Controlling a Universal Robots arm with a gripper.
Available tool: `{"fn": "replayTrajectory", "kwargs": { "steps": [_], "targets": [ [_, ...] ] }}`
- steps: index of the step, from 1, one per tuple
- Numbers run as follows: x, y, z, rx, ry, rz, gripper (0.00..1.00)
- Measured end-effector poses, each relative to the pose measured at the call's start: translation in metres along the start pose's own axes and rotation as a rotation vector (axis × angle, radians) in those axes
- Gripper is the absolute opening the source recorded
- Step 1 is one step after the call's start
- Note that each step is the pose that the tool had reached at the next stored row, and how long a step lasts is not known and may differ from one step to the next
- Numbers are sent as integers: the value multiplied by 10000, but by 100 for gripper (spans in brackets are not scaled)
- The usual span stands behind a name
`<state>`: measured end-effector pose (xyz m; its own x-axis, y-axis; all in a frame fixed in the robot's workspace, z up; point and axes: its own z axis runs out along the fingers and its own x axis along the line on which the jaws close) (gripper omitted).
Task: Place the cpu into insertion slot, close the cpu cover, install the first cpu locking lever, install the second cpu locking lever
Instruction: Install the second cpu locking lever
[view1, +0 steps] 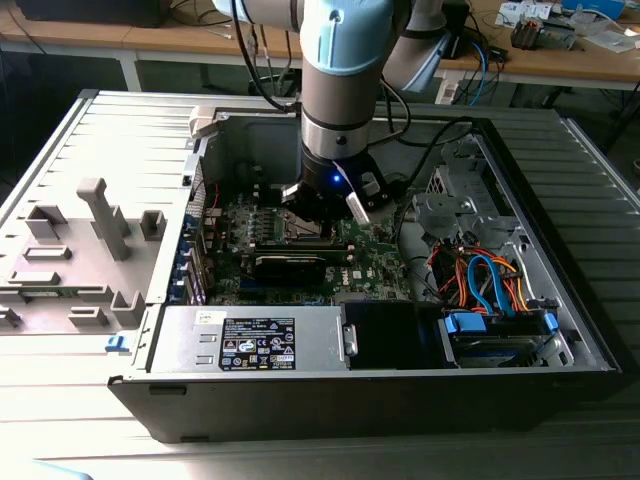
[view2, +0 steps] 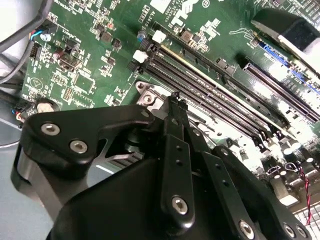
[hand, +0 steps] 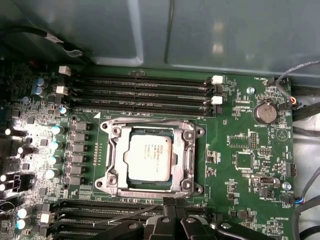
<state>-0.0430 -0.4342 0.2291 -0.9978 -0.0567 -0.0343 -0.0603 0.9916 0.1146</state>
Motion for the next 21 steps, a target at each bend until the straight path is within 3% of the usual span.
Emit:
{"fn": "replayTrajectory", "kwargs": {
  "steps": [5, 7, 10, 15, 21],
  "targets": [
    [16, -1, 2, -3, -1, -3, 11],
    [103, 1, 8, -4, -1, -2, 11],
    [177, 2, 12, -12, -1, -1, 11],
    [308, -15, 21, -172, -11, 3, 11],
    [379, -98, 21, -313, -20, 9, 11]
  ]
}}
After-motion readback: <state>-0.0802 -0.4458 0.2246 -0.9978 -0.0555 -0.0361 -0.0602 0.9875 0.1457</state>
